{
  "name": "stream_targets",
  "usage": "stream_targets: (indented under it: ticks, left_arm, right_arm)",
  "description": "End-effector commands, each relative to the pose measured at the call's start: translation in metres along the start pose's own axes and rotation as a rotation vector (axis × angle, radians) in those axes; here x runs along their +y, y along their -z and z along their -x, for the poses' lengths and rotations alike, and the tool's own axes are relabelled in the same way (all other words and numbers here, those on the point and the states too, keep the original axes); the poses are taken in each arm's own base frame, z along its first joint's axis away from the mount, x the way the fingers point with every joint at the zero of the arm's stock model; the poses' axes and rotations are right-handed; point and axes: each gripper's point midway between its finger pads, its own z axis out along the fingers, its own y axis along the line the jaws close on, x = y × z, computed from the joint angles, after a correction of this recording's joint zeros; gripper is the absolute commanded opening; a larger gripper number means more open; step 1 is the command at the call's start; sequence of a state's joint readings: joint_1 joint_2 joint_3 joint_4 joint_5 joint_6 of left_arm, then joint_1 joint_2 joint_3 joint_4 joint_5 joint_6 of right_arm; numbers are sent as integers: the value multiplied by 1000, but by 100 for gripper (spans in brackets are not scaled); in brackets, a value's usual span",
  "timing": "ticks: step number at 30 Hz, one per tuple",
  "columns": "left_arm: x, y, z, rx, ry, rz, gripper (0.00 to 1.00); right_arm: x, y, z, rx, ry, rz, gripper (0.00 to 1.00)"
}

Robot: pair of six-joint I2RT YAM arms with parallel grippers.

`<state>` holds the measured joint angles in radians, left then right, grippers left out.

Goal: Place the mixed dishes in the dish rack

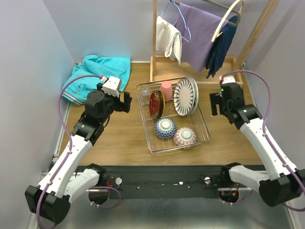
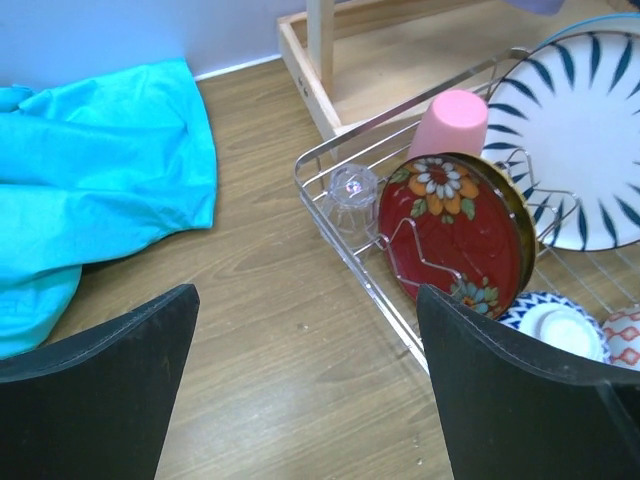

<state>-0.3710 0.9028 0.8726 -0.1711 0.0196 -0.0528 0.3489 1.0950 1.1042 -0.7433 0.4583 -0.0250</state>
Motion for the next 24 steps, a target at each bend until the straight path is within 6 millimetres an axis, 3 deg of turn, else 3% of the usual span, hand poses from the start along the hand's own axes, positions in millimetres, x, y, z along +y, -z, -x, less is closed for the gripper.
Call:
stream_targets:
  ticks: [1,2,5,7,13,17,24]
  left_arm:
    - [17,0,-41,100,-33,60,99]
    - [24,-2,-60,142,-32,83,99]
    - [43,-5,-88,200,16,154,98]
    - [55,-5,-96,209,61,200,98]
    - [104,4,-118,236,252,358,99]
    - [114,9,-123,235,272,380,98]
    - [125,10,-128,241,302,375,99]
  right_arm:
    - [-40,-28,-64,233,-158,-82,100]
    - [-50,-38,-68,260,-209,-107,100]
    - [-82,-63,-78,274,-404,-131,100]
    - [-100,-75,-80,266,-454,-208,100]
    - [-98,-82,-88,255,-495,-215,100]
    - [-88,-80,-102,268,-509,-188,100]
    - [-86,-71,-99,220,-539,-179,100]
